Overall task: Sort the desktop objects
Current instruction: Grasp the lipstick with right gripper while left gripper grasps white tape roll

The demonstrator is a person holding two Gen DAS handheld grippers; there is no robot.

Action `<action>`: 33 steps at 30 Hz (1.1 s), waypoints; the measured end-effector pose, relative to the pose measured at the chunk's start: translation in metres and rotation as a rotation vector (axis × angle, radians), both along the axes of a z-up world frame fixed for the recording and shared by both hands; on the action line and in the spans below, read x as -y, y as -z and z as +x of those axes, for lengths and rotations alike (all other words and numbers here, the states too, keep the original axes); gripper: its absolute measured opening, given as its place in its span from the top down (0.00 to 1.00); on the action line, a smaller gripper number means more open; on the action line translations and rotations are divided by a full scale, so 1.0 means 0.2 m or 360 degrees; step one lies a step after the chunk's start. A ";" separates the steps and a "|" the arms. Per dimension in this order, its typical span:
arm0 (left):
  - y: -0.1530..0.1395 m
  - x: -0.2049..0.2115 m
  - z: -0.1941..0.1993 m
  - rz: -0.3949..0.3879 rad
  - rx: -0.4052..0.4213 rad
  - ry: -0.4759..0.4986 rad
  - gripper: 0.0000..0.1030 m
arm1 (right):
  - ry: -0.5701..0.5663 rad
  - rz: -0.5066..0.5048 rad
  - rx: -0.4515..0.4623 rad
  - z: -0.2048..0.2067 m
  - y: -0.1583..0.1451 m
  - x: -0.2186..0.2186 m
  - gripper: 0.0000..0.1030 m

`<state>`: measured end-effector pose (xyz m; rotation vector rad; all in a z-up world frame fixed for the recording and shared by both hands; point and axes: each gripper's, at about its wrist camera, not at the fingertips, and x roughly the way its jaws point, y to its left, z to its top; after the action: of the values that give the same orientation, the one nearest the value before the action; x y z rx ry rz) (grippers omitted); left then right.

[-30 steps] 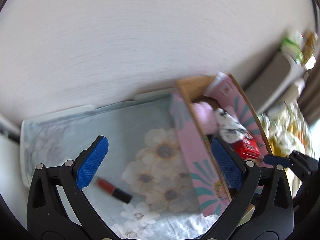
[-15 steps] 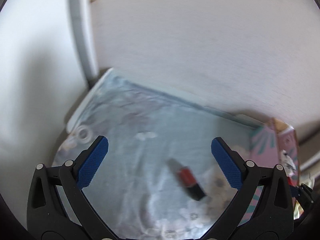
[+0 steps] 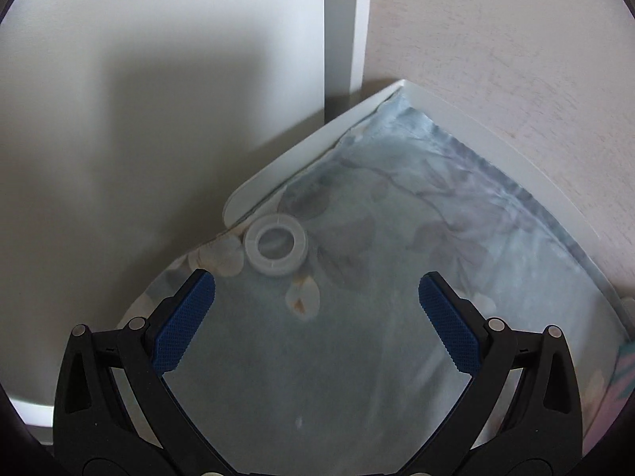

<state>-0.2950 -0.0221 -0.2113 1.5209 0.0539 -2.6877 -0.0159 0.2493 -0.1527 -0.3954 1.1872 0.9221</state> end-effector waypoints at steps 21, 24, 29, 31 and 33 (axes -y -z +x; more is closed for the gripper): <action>0.17 0.06 -0.10 0.0046 0.0003 -0.0224 0.22 | -0.0352 -0.0105 0.0202 -0.06 0.16 -0.21 0.81; 0.17 0.05 -0.10 0.0041 -0.0020 -0.0219 0.31 | -0.0348 -0.0093 0.0190 -0.04 0.16 -0.21 0.82; 0.16 0.07 -0.09 0.0057 -0.0056 -0.0215 0.61 | -0.0349 -0.0082 0.0178 -0.02 0.16 -0.20 0.82; 0.16 0.07 -0.08 0.0071 -0.0065 -0.0206 0.62 | -0.0353 -0.0078 0.0173 -0.01 0.16 -0.20 0.82; 0.16 0.07 -0.08 0.0066 -0.0067 -0.0193 0.62 | -0.0354 -0.0077 0.0172 -0.01 0.16 -0.19 0.82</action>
<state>-0.3105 -0.0362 -0.2440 1.4223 0.1979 -2.6391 -0.0179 0.2882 -0.1846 -0.6181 1.0822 1.0512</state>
